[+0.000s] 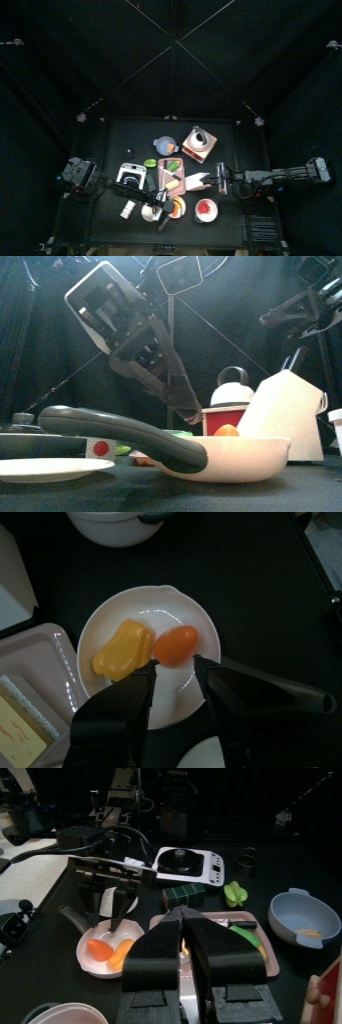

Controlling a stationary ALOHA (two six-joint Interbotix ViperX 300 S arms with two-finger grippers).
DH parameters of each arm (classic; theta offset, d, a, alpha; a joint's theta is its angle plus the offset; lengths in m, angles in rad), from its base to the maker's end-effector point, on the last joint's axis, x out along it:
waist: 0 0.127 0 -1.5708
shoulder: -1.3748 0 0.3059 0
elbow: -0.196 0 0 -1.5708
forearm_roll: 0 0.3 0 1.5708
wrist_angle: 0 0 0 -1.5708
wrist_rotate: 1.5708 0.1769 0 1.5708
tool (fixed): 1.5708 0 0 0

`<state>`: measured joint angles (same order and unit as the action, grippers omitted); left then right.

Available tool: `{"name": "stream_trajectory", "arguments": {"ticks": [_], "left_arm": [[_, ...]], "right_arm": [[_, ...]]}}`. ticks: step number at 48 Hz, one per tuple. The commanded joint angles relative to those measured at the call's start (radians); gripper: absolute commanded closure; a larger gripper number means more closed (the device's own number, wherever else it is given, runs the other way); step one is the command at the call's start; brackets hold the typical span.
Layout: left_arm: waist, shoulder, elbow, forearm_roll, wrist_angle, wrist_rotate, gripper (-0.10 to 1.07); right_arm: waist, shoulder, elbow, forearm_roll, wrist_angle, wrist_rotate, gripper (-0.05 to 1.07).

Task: Grab corn bottom

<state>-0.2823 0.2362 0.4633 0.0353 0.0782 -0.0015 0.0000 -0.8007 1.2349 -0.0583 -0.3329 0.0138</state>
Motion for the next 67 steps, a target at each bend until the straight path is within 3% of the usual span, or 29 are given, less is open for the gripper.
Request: {"name": "stream_trajectory", "arguments": {"ticks": [1,8,19,27,67], "left_arm": [[-0.008,-0.015,-0.040,-0.005,-0.002,-0.002,0.16],[-0.008,-0.006,-0.086,-0.026,0.058,0.000,0.11],[-0.008,0.061,-0.230,-0.031,0.322,-0.003,0.11],[-0.008,0.126,-0.321,-0.012,0.420,0.000,0.11],[-0.008,0.160,-0.337,0.052,0.382,0.006,0.11]], "right_arm": [[-0.003,0.005,-0.011,0.000,-0.008,-0.002,1.00],[-0.003,0.006,-0.011,0.002,-0.008,-0.002,1.00],[-0.003,0.006,-0.011,0.000,-0.009,0.000,1.00],[-0.003,0.005,-0.009,0.000,-0.008,-0.002,1.00],[-0.006,0.006,-0.008,0.002,-0.008,-0.002,1.00]]}}
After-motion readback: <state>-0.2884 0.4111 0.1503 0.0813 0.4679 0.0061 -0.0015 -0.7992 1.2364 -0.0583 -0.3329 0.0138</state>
